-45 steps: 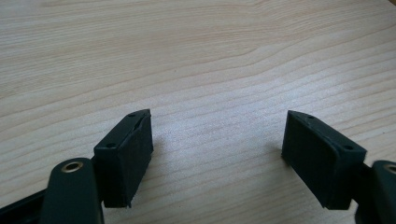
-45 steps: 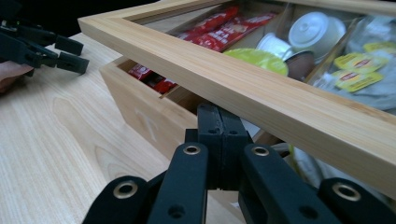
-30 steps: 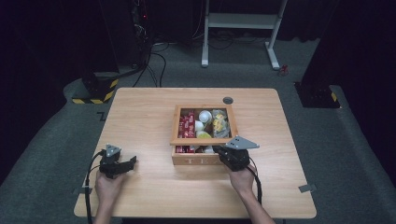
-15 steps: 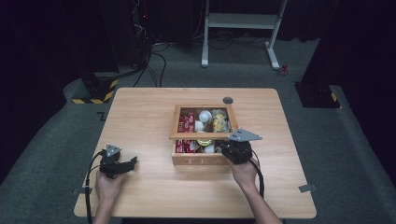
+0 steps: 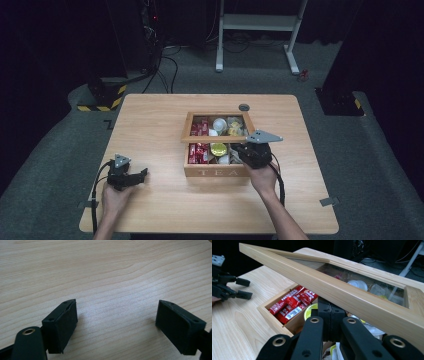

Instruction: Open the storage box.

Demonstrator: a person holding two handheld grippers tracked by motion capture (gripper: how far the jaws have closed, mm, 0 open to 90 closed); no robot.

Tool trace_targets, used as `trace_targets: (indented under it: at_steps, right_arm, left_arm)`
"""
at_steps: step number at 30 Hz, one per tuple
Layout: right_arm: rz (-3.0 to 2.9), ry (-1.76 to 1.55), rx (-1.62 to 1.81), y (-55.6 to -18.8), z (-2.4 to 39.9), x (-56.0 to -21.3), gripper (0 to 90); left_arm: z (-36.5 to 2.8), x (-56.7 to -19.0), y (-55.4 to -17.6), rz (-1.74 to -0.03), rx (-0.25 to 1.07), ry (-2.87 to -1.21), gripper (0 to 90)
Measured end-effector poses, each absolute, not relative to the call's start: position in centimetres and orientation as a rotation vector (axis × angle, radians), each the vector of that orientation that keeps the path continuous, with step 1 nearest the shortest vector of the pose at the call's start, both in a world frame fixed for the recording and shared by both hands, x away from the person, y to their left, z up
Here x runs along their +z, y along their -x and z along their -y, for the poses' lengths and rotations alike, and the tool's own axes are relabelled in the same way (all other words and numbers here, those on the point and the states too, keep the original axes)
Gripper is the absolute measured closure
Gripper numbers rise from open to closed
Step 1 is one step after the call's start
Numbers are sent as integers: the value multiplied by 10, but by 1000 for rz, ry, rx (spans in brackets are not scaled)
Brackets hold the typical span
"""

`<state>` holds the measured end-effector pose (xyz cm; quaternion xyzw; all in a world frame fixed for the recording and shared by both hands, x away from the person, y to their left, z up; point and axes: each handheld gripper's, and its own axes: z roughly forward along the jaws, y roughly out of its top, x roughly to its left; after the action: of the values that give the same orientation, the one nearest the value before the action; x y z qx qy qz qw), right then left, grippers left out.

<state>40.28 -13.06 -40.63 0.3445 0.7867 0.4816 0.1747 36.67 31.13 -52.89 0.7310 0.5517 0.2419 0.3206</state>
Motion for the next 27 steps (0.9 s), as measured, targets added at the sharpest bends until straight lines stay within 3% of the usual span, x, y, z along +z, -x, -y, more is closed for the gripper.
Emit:
trace_targets:
  at_steps: [13,27]
  right_arm:
    - [-2215,-1001,1398,-410,134,-395,899]
    - [-2227,-995,1374,-420,134,-384,899]
  left_arm:
    - [-300,-521,-370,-1359,587,-1971,198]
    - [-277,-496,-377,-1192,447,-1928,200]
